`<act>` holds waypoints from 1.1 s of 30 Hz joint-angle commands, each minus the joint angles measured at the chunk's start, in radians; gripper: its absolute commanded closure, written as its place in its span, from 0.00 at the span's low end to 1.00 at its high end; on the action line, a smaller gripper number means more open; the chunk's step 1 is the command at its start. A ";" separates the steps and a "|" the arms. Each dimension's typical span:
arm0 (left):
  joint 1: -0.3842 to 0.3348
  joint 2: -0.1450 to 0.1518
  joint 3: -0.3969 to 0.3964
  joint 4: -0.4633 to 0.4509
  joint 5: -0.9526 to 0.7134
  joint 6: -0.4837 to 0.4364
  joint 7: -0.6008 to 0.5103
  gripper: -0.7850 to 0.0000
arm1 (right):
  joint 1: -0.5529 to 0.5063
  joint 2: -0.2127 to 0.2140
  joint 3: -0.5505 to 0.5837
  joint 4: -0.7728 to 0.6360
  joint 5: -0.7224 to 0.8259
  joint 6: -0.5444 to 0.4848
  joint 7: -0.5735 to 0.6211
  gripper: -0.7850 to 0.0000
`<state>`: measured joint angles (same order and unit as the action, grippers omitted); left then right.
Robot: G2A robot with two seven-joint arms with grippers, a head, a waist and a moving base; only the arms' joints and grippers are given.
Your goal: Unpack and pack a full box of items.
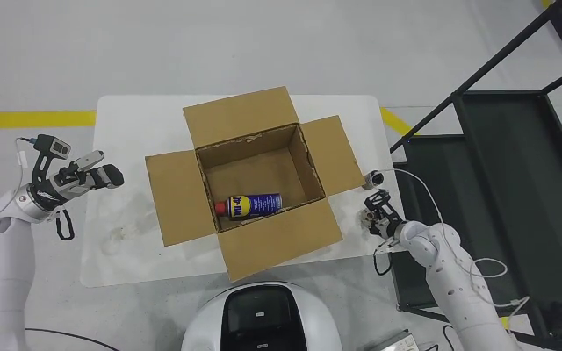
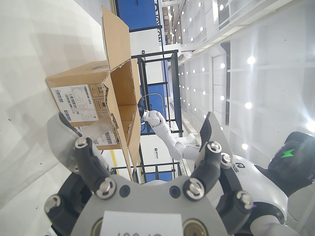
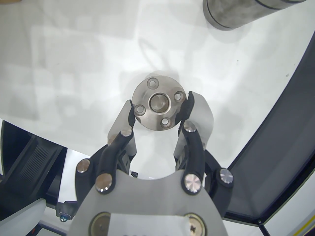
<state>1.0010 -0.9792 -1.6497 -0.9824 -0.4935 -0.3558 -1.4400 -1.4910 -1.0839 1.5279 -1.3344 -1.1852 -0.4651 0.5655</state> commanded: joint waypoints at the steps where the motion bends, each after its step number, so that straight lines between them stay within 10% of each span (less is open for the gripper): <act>1: 0.000 0.000 0.000 0.000 0.000 0.000 0.000 0.00 | 0.005 0.000 -0.002 0.003 0.003 0.002 0.000 0.00; 13: 0.000 0.000 0.000 0.000 0.000 0.000 0.000 0.00 | 0.032 0.002 -0.018 0.025 0.007 0.013 -0.003 0.20; 15: 0.000 0.000 0.000 0.000 0.000 0.000 0.000 0.00 | 0.036 0.002 -0.023 0.031 0.007 0.014 -0.004 0.51; 21: 0.000 0.000 0.000 0.000 0.000 0.000 0.000 0.00 | 0.047 0.002 -0.034 0.047 0.010 0.022 0.008 1.00; 33: 0.000 0.000 0.000 0.000 0.000 0.000 0.000 0.00 | -0.019 0.021 0.054 -0.113 0.056 0.012 0.024 1.00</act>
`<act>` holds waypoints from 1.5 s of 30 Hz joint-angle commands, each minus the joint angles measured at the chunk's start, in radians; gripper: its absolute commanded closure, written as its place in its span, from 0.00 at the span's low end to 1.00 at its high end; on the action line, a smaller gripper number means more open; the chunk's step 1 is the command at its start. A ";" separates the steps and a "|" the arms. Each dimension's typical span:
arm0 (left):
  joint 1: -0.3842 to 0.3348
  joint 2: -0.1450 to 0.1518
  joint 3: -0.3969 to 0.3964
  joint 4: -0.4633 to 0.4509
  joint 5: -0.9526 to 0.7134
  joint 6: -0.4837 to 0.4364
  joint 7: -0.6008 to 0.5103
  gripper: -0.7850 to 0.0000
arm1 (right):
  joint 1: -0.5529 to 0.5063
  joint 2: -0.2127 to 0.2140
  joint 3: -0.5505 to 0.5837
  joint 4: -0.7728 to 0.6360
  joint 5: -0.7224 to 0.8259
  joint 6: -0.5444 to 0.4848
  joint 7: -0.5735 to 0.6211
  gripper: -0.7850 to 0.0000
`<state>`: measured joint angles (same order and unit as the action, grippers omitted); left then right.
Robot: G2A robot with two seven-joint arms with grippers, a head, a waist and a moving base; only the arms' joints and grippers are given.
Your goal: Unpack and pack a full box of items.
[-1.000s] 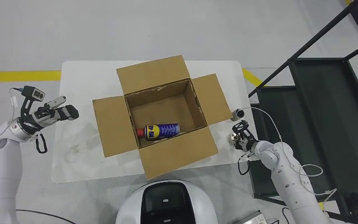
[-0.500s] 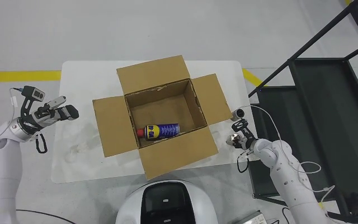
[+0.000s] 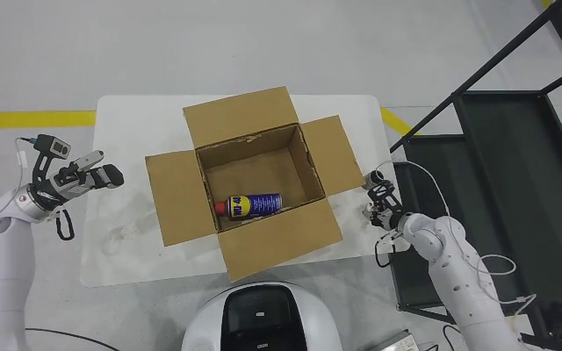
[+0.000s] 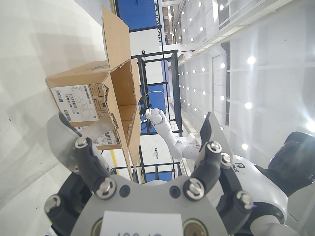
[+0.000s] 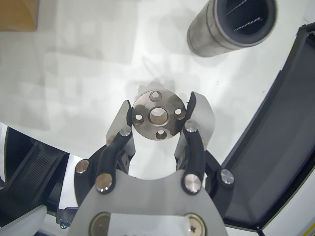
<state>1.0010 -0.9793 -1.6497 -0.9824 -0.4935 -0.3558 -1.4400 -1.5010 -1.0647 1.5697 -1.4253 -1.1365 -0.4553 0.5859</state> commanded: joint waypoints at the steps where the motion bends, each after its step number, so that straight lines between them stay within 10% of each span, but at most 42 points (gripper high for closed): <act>1: 0.000 0.000 0.000 0.000 0.000 0.000 0.000 0.00 | -0.019 0.004 0.027 -0.053 0.019 0.000 0.009 1.00; 14: 0.000 0.000 0.000 0.000 0.000 0.000 0.000 0.00 | -0.022 0.018 0.102 -0.406 0.085 0.018 0.072 1.00; 45: 0.000 0.000 0.000 0.000 0.000 0.000 0.000 0.00 | 0.521 -0.110 -0.618 0.013 0.106 0.092 0.016 1.00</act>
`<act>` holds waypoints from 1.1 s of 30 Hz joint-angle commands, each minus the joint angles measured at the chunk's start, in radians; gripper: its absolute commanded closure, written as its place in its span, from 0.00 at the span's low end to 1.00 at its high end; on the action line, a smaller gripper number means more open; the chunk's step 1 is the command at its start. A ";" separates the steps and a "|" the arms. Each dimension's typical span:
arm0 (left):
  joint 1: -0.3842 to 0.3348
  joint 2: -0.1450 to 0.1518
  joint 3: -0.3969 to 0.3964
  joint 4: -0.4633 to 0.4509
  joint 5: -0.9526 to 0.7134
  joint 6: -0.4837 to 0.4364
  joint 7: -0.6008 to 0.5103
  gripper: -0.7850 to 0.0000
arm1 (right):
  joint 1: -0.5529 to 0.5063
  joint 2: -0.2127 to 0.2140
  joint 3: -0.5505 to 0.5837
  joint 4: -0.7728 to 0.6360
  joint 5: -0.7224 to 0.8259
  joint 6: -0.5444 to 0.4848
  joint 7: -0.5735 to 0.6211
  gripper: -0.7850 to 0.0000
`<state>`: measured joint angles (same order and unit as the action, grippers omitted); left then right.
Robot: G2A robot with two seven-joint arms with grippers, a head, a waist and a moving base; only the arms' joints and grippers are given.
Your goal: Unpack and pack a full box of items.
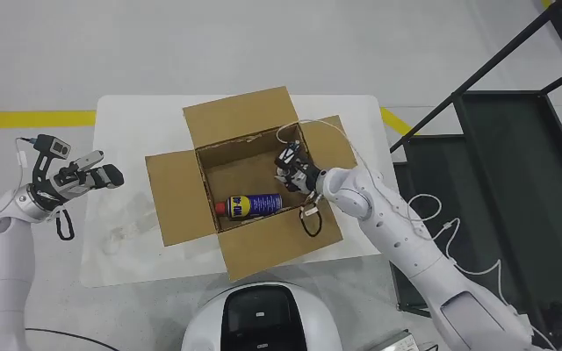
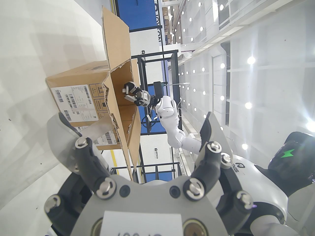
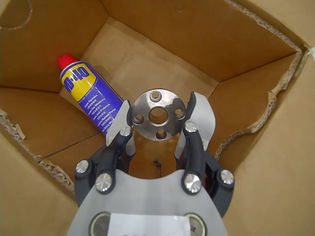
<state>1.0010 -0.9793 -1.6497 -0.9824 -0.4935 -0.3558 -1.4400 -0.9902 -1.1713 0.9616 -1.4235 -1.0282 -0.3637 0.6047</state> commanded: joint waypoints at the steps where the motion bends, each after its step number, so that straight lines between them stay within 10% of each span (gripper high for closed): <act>1: 0.000 0.000 0.000 0.000 0.000 0.000 0.000 0.00 | 0.021 -0.008 -0.020 0.025 -0.004 0.002 -0.005 1.00; 5: 0.000 0.000 0.000 0.000 0.000 0.000 0.000 0.00 | 0.058 -0.023 -0.055 0.068 -0.004 0.008 -0.017 0.56; 6: 0.000 0.000 0.000 0.000 0.000 0.000 0.000 0.00 | 0.065 -0.027 -0.061 0.074 -0.002 0.009 -0.018 0.00; 17: 0.000 0.000 0.000 0.000 0.000 0.000 0.000 0.00 | 0.033 -0.006 0.044 -0.014 0.053 -0.041 -0.010 0.00; 33: 0.000 0.000 0.000 0.000 0.000 0.000 0.000 0.00 | -0.402 0.111 0.686 -0.294 0.066 -0.109 0.035 0.00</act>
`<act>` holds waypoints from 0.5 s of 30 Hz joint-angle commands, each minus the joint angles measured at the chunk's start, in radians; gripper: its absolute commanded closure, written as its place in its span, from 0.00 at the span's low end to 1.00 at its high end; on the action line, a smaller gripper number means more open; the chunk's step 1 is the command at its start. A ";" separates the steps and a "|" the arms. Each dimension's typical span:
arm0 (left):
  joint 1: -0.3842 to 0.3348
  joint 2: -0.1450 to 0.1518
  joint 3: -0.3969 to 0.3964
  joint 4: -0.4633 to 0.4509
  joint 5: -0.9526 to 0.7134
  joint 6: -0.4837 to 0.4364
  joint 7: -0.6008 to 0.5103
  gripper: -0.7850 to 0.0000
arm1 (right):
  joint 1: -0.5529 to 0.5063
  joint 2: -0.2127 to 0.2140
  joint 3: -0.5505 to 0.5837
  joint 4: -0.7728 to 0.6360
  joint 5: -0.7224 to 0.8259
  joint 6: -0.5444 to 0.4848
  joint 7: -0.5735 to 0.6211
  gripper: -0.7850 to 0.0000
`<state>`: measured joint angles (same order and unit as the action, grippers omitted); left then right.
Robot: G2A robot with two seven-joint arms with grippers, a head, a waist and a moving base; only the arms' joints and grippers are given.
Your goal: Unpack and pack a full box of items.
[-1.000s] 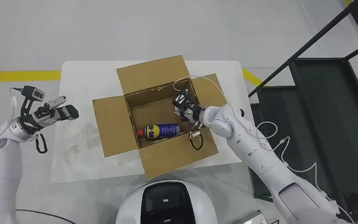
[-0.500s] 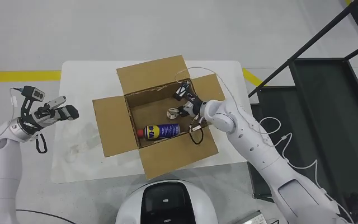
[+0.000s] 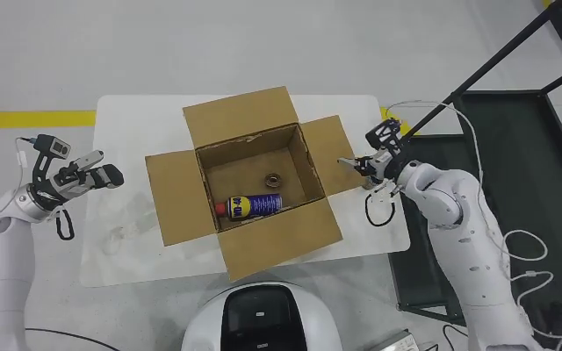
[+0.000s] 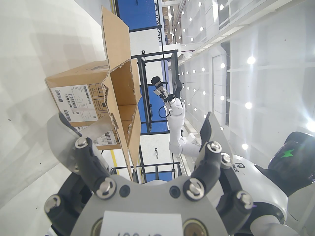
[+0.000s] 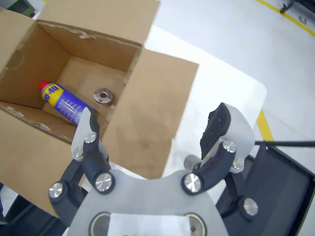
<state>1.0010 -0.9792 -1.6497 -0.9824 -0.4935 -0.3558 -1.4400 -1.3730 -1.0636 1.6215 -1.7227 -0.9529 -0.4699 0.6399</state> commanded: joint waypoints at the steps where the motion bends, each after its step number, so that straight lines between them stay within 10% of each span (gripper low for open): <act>1: 0.000 0.000 0.000 0.000 0.000 0.000 0.000 0.00 | -0.037 0.005 0.044 0.006 -0.007 -0.006 -0.002 0.00; 15: 0.000 0.000 0.000 0.000 0.000 0.000 0.000 0.00 | -0.122 0.019 0.085 0.192 -0.099 -0.011 -0.030 0.00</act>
<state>1.0010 -0.9792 -1.6497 -0.9824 -0.4935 -0.3558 -1.4400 -1.5008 -1.0438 1.7154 -1.5513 -1.0493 -0.4837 0.6137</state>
